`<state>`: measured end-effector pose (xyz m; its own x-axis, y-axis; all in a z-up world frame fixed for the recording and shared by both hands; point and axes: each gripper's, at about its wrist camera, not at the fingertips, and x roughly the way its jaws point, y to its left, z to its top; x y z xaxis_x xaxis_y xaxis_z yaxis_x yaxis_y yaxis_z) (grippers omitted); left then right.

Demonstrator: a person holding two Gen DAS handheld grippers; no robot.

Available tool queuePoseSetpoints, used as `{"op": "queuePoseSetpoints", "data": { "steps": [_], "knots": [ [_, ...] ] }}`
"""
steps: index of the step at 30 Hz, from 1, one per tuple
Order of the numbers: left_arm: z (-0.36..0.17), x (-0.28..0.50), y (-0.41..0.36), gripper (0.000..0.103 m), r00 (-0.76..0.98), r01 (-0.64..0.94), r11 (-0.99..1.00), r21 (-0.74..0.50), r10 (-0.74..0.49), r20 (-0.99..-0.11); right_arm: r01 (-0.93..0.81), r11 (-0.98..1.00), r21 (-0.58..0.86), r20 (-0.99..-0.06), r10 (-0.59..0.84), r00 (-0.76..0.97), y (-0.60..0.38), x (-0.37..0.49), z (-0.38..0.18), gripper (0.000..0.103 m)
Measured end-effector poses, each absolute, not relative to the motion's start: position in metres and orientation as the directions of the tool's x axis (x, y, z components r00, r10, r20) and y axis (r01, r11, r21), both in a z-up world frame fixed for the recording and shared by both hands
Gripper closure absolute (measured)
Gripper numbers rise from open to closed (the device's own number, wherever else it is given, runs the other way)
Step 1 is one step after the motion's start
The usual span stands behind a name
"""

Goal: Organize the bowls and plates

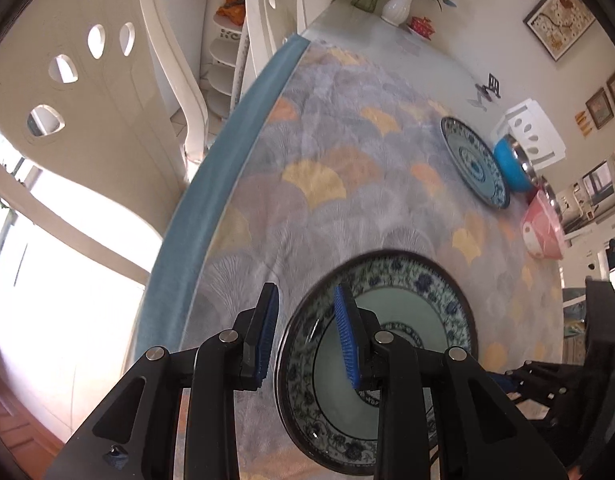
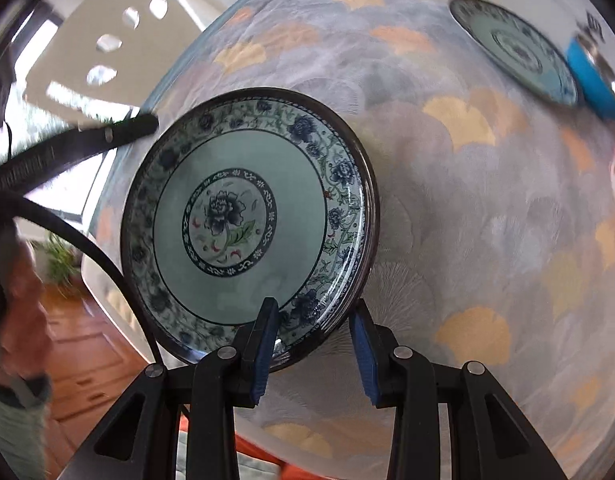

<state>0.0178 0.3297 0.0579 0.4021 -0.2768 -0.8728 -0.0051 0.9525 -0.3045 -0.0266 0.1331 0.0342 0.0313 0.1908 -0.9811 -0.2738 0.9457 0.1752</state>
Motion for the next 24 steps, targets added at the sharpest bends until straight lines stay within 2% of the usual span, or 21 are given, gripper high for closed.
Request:
{"op": "queuePoseSetpoints", "data": {
  "steps": [5, 17, 18, 19, 20, 22, 24],
  "knots": [
    [0.074, 0.032, 0.324, 0.077, 0.42, 0.038, 0.948, -0.317, -0.303, -0.856, -0.214, 0.952, 0.218, -0.971, 0.234, 0.051, 0.112, -0.018, 0.051, 0.067],
    [0.14, 0.086, 0.249, 0.077, 0.455, 0.326, 0.891, -0.317, -0.441, -0.773, 0.003, 0.954, 0.3, -0.899, 0.282, 0.335, 0.04, 0.032, 0.147, 0.067],
    [0.147, 0.091, 0.242, 0.077, 0.458, 0.351, 0.883, -0.312, -0.453, -0.765, 0.023, 0.952, 0.306, -0.889, 0.277, 0.364, 0.035, 0.034, 0.155, 0.065],
    [0.152, 0.096, 0.236, 0.077, 0.459, 0.371, 0.875, -0.309, -0.463, -0.758, 0.051, 0.946, 0.32, -0.875, 0.275, 0.4, 0.028, 0.036, 0.163, 0.058],
    [0.158, 0.103, 0.228, 0.071, 0.458, 0.395, 0.865, -0.309, -0.478, -0.749, 0.069, 0.941, 0.333, -0.864, 0.274, 0.422, 0.025, 0.037, 0.169, 0.05],
    [0.165, 0.111, 0.219, 0.063, 0.456, 0.419, 0.852, -0.314, -0.496, -0.738, 0.114, 0.924, 0.366, -0.834, 0.271, 0.482, 0.012, 0.035, 0.179, 0.049],
    [0.171, 0.124, 0.207, 0.062, 0.443, 0.441, 0.836, -0.327, -0.52, -0.73, 0.15, 0.909, 0.388, -0.815, 0.262, 0.517, 0.002, 0.036, 0.184, 0.049]
  ]
}}
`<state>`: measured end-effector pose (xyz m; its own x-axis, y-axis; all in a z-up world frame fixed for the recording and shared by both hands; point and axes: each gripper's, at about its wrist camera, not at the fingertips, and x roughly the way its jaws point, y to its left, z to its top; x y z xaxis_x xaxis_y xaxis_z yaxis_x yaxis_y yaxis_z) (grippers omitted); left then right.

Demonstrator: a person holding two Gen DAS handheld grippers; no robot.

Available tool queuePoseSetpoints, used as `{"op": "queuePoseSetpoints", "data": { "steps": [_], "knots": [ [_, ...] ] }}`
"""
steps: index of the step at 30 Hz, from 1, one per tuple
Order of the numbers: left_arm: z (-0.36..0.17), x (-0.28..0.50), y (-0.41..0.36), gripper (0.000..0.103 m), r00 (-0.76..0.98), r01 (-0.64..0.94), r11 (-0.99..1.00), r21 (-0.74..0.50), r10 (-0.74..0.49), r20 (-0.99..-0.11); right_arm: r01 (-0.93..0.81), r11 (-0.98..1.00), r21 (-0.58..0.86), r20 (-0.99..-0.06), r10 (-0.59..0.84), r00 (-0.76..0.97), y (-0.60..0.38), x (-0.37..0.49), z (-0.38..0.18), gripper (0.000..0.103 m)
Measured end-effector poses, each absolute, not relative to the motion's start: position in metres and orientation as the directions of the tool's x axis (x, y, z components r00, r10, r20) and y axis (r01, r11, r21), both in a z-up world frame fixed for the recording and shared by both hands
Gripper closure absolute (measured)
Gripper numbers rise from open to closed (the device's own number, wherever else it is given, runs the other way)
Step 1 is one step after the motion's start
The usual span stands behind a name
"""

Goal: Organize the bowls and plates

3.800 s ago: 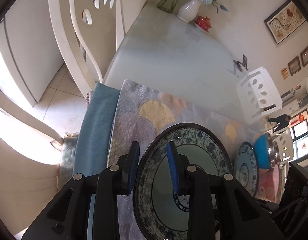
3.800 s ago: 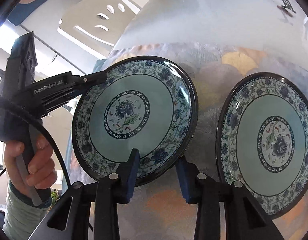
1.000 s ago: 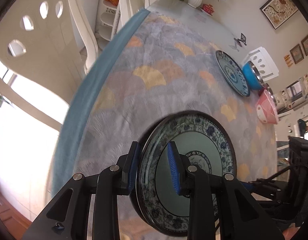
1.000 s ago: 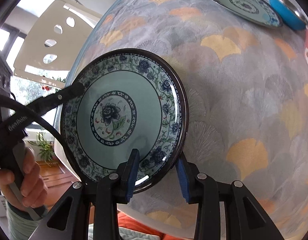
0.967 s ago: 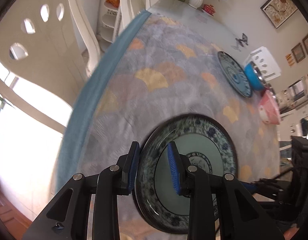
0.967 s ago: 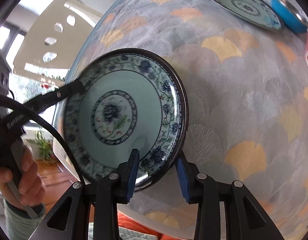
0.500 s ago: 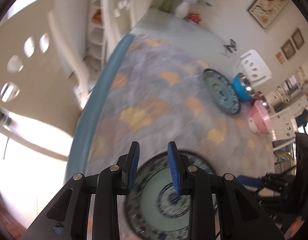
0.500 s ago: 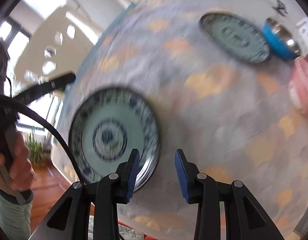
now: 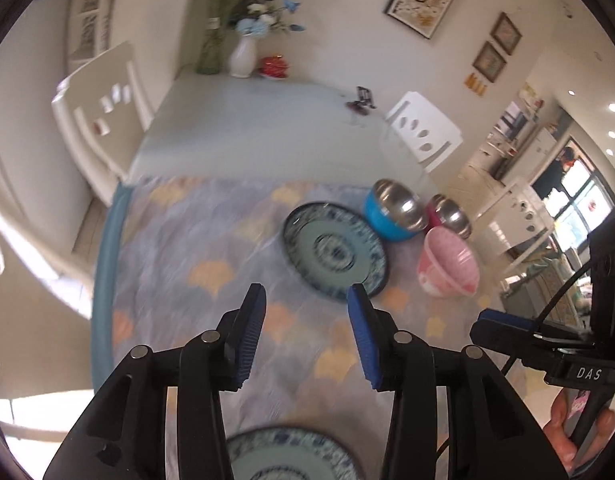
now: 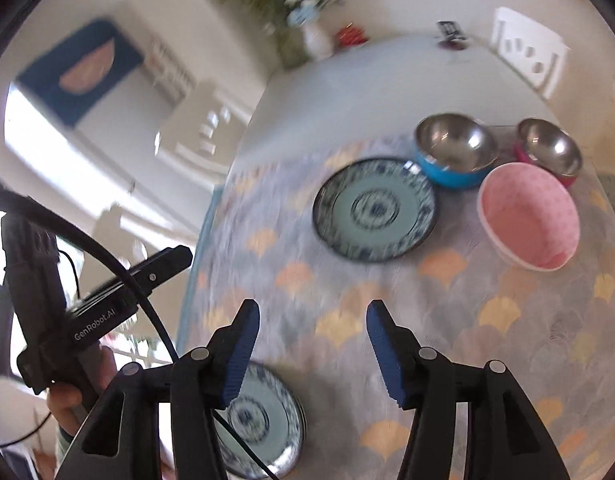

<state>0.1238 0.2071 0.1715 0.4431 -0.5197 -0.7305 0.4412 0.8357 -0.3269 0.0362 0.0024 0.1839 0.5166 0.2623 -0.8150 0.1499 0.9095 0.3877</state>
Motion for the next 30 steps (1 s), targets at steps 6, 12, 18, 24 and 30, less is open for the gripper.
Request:
{"op": "queuePoseSetpoints", "data": {
  "steps": [6, 12, 18, 24, 30],
  "knots": [
    [0.174, 0.157, 0.18, 0.038, 0.399, 0.467, 0.797, -0.383, -0.577, -0.713, 0.281, 0.881, 0.382, -0.829, 0.192, 0.525, -0.025, 0.051, 0.176, 0.049],
    [0.155, 0.189, 0.158, 0.038, 0.349, 0.482, 0.781, -0.397, -0.587, -0.731, 0.357, 0.874, 0.329, -0.87, 0.132, 0.476, -0.044, 0.071, 0.147, 0.049],
    [0.119, 0.223, 0.144, 0.039, 0.287, 0.459, 0.786, -0.415, -0.573, -0.768, 0.45, 0.857, 0.25, -0.928, 0.08, 0.363, -0.052, 0.098, 0.089, 0.049],
    [0.079, 0.253, 0.135, 0.04, 0.221, 0.437, 0.792, -0.427, -0.555, -0.802, 0.471, 0.851, 0.233, -0.944, 0.082, 0.319, -0.053, 0.119, 0.052, 0.049],
    [0.045, 0.274, 0.124, 0.067, 0.213, 0.424, 0.801, -0.423, -0.542, -0.813, 0.483, 0.847, 0.221, -0.945, 0.064, 0.32, -0.06, 0.132, 0.038, 0.049]
  ]
}}
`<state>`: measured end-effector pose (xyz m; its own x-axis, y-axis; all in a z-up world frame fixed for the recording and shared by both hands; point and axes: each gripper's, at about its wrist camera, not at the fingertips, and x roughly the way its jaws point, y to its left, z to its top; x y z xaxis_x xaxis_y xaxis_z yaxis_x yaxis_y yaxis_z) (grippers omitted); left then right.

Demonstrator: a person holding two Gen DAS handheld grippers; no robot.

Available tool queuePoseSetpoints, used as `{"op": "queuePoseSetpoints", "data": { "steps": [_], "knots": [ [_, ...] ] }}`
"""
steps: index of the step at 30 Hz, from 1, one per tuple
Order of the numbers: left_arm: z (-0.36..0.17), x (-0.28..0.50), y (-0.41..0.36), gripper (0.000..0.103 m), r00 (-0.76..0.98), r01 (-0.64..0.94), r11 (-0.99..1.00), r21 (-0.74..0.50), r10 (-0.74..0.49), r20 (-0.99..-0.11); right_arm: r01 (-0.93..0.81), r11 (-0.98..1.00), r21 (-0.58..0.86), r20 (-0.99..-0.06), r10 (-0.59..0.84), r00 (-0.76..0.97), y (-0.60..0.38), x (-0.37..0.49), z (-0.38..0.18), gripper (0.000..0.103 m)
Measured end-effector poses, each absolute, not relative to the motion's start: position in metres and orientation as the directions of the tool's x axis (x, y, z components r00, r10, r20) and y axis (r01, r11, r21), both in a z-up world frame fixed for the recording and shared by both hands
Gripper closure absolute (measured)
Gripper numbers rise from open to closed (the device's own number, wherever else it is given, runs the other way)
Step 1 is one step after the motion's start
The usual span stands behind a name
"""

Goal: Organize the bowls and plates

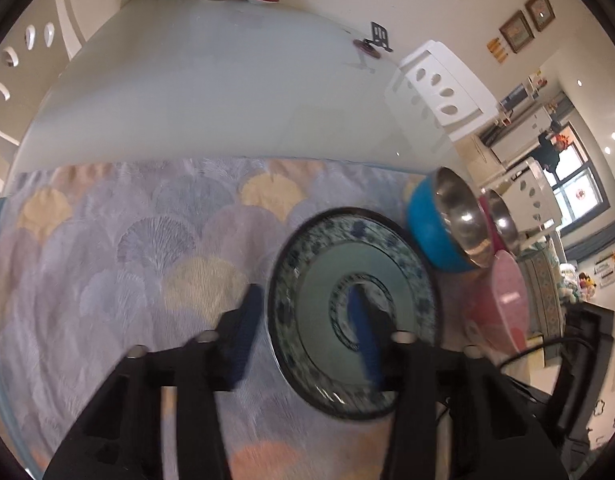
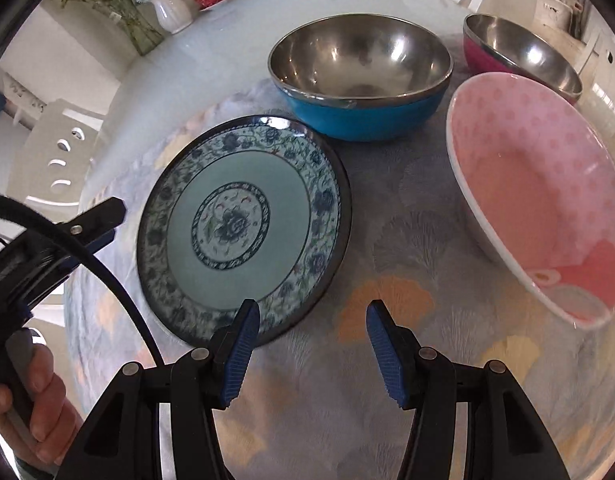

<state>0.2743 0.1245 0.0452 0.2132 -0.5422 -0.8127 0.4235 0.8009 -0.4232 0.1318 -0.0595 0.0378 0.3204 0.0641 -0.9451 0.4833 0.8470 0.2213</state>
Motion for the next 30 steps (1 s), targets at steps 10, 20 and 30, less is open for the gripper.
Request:
{"op": "queuePoseSetpoints", "data": {
  "steps": [10, 20, 30],
  "knots": [
    [0.015, 0.286, 0.115, 0.07, 0.161, 0.433, 0.778, -0.455, -0.563, -0.81, 0.472, 0.855, 0.215, -0.944, 0.059, 0.324, -0.065, 0.147, 0.023, 0.062],
    [0.024, 0.276, 0.113, 0.071, 0.196, 0.468, 0.786, -0.404, -0.538, -0.82, 0.441, 0.866, 0.235, -0.934, 0.075, 0.35, -0.066, 0.153, 0.024, 0.071],
    [0.058, 0.224, 0.157, 0.071, 0.278, 0.399, 0.818, -0.414, -0.538, -0.796, 0.344, 0.901, 0.263, -0.917, 0.123, 0.38, -0.042, 0.125, 0.056, 0.071]
  ]
}}
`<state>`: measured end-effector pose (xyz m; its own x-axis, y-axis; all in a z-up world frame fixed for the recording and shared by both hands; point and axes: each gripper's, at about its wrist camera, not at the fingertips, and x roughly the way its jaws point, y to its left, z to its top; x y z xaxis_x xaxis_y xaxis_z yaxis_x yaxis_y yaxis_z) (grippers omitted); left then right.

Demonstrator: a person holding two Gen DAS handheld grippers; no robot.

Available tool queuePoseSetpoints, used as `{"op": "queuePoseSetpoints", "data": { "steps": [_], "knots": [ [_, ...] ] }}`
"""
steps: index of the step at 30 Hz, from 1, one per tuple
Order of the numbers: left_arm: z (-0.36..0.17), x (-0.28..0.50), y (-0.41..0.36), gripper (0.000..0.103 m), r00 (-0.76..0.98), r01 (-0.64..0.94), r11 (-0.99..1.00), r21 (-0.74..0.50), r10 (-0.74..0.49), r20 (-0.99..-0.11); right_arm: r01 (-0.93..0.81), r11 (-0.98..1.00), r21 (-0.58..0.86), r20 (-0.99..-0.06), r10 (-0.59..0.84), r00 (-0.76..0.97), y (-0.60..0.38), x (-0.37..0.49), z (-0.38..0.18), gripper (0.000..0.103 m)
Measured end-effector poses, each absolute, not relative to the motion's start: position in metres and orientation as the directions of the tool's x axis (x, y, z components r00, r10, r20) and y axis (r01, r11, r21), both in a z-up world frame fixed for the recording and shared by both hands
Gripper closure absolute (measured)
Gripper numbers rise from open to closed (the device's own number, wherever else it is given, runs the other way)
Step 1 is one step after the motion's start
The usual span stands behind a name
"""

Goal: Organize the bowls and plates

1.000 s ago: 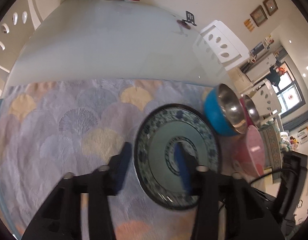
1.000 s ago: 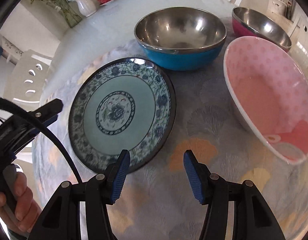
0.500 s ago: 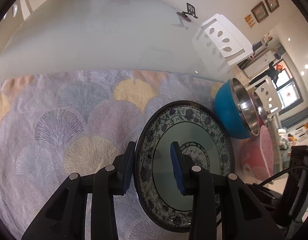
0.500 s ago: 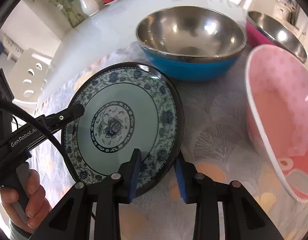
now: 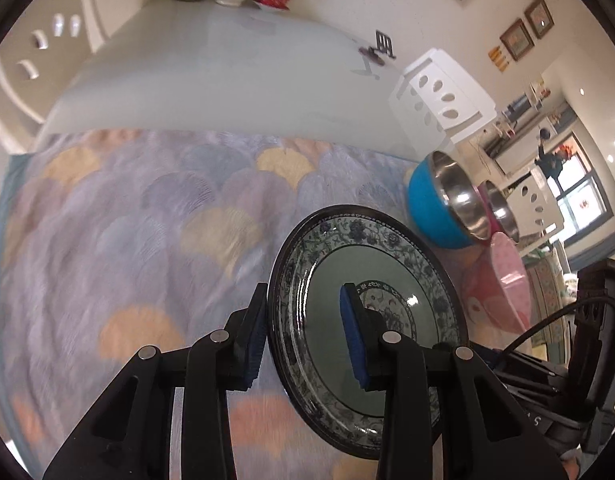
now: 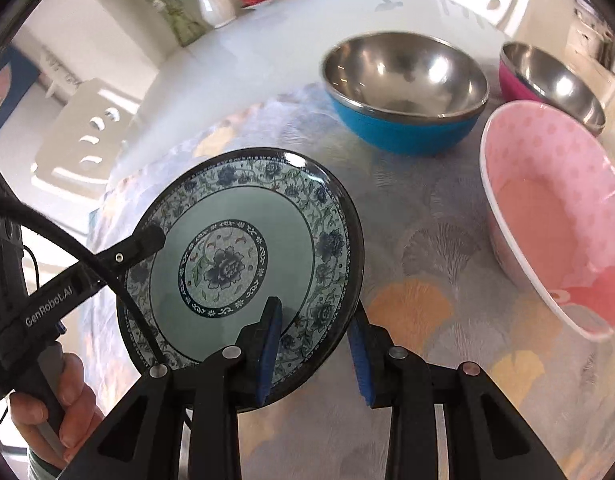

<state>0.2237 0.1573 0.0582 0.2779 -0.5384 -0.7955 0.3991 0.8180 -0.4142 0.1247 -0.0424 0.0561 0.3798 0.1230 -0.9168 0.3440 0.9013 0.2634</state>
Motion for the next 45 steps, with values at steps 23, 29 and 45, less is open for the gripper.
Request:
{"op": "queuePoseSetpoints", "data": {
  "steps": [23, 29, 45],
  "knots": [
    [0.163, 0.037, 0.283, 0.071, 0.547, 0.219, 0.911, -0.35, -0.412, -0.729, -0.161, 0.975, 0.15, -0.814, 0.214, 0.54, 0.082, -0.021, 0.179, 0.071],
    [0.145, 0.006, 0.299, 0.071, 0.528, 0.161, 0.948, -0.273, -0.317, -0.788, -0.243, 0.959, 0.146, -0.845, 0.248, 0.473, 0.105, -0.042, 0.163, 0.071],
    [0.082, -0.024, 0.318, 0.071, 0.414, 0.1, 0.966, -0.238, -0.258, -0.873, -0.292, 0.941, 0.171, -0.94, 0.245, 0.239, 0.132, -0.056, 0.091, 0.071]
  ]
}}
